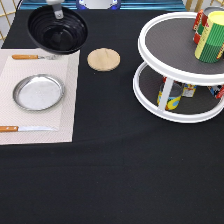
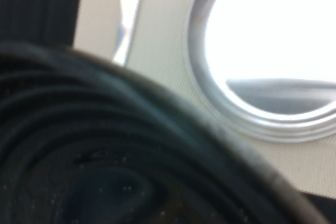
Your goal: Pick up the bowl from the lazy Susan and put bowl on the plate
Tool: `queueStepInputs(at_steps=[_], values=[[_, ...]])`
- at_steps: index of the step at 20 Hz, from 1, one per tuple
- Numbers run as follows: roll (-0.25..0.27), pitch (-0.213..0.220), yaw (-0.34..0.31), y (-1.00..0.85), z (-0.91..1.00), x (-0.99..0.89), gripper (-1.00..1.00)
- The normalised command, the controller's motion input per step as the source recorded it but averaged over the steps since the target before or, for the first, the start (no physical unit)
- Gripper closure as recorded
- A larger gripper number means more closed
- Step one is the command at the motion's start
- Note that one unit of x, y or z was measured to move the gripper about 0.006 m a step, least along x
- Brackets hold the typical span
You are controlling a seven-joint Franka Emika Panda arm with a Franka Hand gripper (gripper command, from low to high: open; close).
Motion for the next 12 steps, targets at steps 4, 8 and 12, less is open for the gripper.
queueStepInputs(at_steps=[4, 8, 12], values=[[0.0, 0.008, -0.219, -0.46, -0.37, 0.0, 1.0], [-0.008, 0.027, -0.252, -0.33, -0.51, -0.01, 1.0], [-0.022, 0.037, -0.25, -0.31, -0.54, -0.01, 1.0]])
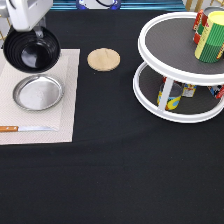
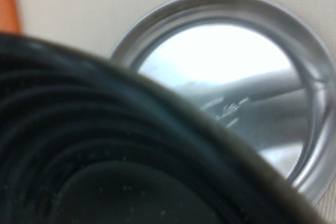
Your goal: Pick up the bowl from the lazy Susan and put bowl on the plate
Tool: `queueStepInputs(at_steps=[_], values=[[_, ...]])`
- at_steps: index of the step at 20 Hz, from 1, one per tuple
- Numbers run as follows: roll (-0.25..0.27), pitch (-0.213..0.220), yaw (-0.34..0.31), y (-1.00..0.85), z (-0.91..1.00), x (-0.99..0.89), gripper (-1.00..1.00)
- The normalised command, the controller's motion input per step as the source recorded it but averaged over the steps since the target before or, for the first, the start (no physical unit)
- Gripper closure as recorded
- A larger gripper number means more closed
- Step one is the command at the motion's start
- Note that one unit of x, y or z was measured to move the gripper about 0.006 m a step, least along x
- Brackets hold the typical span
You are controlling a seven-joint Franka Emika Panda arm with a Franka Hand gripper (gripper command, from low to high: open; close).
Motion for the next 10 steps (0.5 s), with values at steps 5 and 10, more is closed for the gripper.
queueStepInputs(at_steps=[5, 10], values=[[0.0, 0.088, -0.209, -0.35, -0.41, 0.25, 1.0], [-0.016, 0.144, -0.141, -0.14, -0.33, 0.48, 1.0]])
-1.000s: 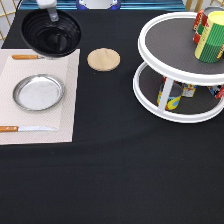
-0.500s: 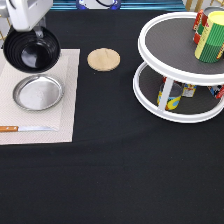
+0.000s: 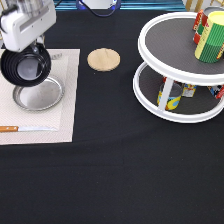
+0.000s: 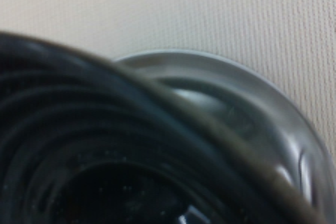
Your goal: Pick up the bowl from the lazy Susan and put bowl on the plate
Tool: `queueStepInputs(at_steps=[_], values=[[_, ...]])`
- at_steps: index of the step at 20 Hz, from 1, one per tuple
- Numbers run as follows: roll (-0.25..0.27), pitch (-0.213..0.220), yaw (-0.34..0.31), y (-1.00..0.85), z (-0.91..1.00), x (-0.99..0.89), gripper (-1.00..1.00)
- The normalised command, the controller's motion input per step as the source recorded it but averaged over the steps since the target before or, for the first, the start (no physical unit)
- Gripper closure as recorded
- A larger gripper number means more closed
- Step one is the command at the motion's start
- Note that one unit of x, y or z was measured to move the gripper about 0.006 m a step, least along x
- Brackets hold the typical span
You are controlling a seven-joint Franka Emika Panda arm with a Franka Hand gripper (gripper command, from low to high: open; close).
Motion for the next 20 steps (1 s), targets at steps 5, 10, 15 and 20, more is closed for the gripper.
queueStepInputs(at_steps=[5, 10, 15, 20], values=[[-0.048, 0.183, -0.065, 0.05, -0.22, 0.63, 1.0], [-0.061, 0.182, -0.003, 0.17, -0.18, 0.46, 1.0], [-0.016, 0.139, 0.0, 0.03, -0.27, 0.1, 1.0], [-0.005, 0.101, -0.014, -0.01, -0.19, 0.0, 1.0]])
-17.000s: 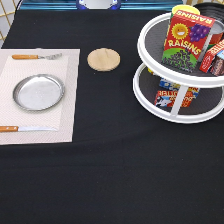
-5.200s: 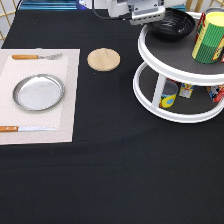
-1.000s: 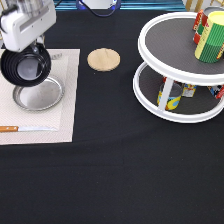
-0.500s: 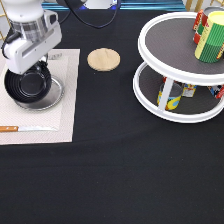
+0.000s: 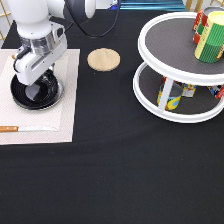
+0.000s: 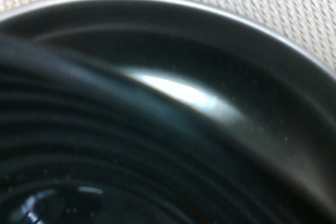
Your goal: Pick up the bowl from the lazy Susan and put bowl on the plate
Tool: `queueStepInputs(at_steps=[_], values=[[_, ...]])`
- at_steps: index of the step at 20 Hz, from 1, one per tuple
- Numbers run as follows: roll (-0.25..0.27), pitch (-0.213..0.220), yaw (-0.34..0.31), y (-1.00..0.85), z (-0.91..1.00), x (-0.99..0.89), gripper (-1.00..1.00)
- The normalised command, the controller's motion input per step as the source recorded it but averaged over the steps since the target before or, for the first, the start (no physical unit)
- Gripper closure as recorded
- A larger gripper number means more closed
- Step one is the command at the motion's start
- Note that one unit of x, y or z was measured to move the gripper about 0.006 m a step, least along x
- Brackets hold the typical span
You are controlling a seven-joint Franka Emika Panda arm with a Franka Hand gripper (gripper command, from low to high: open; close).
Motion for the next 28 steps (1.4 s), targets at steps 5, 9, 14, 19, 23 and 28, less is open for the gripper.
queueStepInputs(at_steps=[5, 9, 14, 19, 23, 28], values=[[-0.036, 0.105, -0.048, 0.0, -0.19, 0.0, -1.0], [-0.077, 0.133, -0.039, 0.04, 0.03, 0.05, -1.0], [-0.067, 0.21, 0.012, 0.01, 0.78, 0.01, -1.0], [-0.041, 0.191, 0.075, 0.1, 0.97, 0.0, -1.0], [-0.057, 0.166, 0.14, 0.27, 1.0, 0.03, -1.0], [-0.024, 0.136, 0.088, 0.08, 0.51, 0.06, -1.0]])
